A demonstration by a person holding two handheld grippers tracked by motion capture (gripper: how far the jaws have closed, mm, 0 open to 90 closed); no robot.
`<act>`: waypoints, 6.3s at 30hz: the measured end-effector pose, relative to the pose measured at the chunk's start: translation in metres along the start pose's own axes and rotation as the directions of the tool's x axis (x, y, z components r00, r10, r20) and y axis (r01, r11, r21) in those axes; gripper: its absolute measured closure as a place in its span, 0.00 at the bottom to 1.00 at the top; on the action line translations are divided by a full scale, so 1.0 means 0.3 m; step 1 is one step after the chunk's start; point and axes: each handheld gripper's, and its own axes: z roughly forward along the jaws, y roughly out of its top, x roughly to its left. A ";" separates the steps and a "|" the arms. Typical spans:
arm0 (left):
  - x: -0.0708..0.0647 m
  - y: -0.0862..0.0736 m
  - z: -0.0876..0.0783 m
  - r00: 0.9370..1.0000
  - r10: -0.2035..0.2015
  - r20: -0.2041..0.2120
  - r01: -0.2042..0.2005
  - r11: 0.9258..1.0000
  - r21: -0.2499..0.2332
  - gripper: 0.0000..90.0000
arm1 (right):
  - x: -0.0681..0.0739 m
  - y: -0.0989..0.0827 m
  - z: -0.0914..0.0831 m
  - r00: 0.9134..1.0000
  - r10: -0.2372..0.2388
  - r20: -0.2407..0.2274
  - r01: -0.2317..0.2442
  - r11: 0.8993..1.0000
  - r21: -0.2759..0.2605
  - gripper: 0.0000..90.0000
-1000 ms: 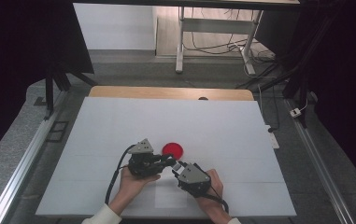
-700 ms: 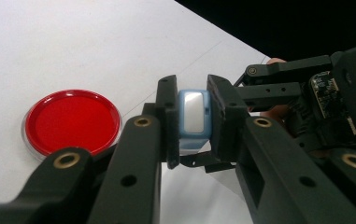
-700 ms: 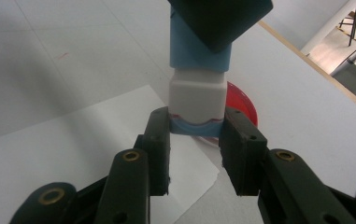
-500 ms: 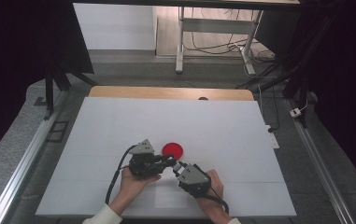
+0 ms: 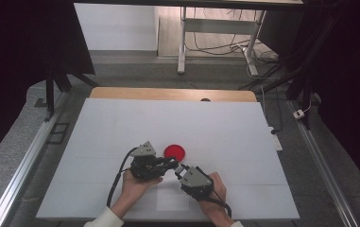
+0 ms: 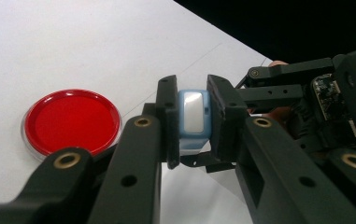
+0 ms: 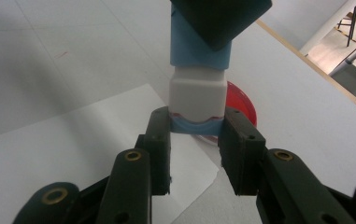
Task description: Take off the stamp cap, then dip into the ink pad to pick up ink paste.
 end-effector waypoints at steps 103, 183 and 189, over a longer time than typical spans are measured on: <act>0.043 0.010 -0.019 1.000 0.005 -0.013 -0.005 1.000 -0.008 0.84 | -0.361 -0.388 -0.351 0.940 0.299 0.163 -0.308 0.951 0.032 0.72; 0.205 0.119 0.167 0.974 0.153 -0.168 -0.106 0.960 0.261 0.84 | -0.340 -0.372 -0.332 0.950 0.282 0.136 -0.290 0.956 0.044 0.72; 0.208 0.122 0.178 0.972 0.157 -0.172 -0.103 0.953 0.286 0.84 | -0.342 -0.372 -0.334 0.949 0.285 0.135 -0.293 0.956 0.036 0.72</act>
